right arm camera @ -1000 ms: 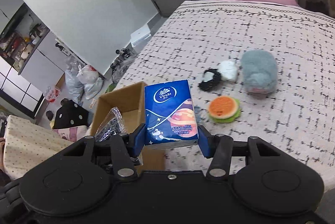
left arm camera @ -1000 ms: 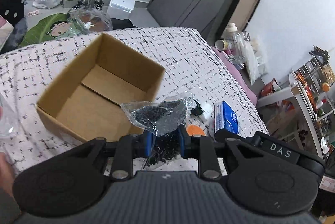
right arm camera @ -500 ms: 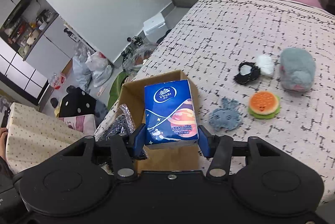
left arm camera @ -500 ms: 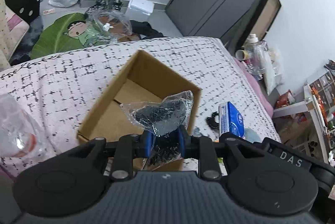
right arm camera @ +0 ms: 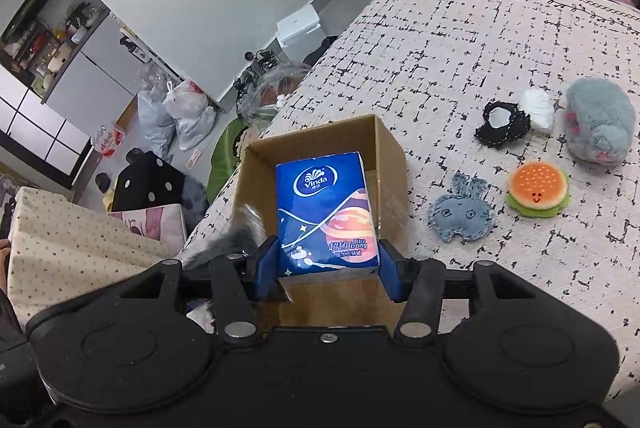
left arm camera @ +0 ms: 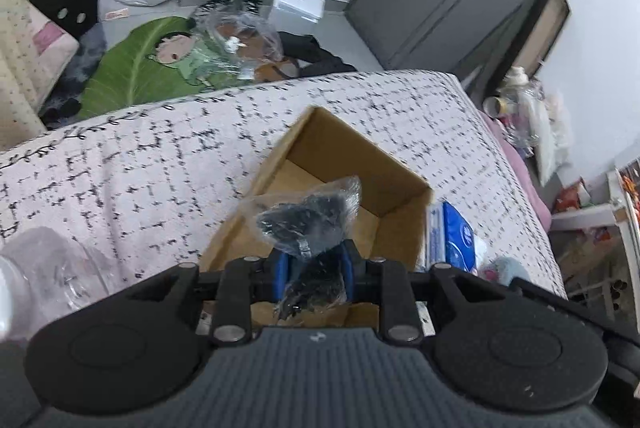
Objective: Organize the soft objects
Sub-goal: 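Carry the bag and tissue pack into the cardboard box and release both, then grasp the denim rabbit patch with the left gripper while the right grasps the burger plush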
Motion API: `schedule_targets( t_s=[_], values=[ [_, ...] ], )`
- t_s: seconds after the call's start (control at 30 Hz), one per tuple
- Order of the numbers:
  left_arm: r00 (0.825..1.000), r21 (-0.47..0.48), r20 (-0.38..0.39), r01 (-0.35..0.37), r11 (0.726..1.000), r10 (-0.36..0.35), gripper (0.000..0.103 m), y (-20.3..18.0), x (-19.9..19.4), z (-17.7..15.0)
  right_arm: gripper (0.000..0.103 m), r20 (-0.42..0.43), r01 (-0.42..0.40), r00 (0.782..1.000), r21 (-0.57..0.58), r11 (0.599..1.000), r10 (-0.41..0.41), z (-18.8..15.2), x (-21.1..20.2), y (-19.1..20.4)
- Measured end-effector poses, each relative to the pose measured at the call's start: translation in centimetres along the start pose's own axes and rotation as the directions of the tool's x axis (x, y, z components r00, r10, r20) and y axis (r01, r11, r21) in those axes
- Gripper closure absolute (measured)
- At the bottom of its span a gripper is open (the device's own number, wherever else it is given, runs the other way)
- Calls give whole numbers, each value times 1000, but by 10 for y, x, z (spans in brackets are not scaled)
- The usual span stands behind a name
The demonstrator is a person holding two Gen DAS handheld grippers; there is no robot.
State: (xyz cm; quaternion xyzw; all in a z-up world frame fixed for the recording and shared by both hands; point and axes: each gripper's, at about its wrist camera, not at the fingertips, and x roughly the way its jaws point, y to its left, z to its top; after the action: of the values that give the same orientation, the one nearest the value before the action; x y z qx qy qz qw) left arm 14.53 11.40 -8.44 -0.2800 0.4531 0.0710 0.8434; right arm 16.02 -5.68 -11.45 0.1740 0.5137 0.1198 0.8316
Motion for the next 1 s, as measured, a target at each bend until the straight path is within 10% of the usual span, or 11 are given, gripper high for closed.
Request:
schedule_targets(
  t_s=[0.57,1.0],
  values=[
    [992,43,62,-109,993,107,33,-20,-25,8,29,-28,-72,997,4,997,72,4,-16,-15],
    [994,106,58,-97,990,91,30,-68,-20,-14,24,43,11,999,-5,1000,-10,10,-58,-77]
  ],
)
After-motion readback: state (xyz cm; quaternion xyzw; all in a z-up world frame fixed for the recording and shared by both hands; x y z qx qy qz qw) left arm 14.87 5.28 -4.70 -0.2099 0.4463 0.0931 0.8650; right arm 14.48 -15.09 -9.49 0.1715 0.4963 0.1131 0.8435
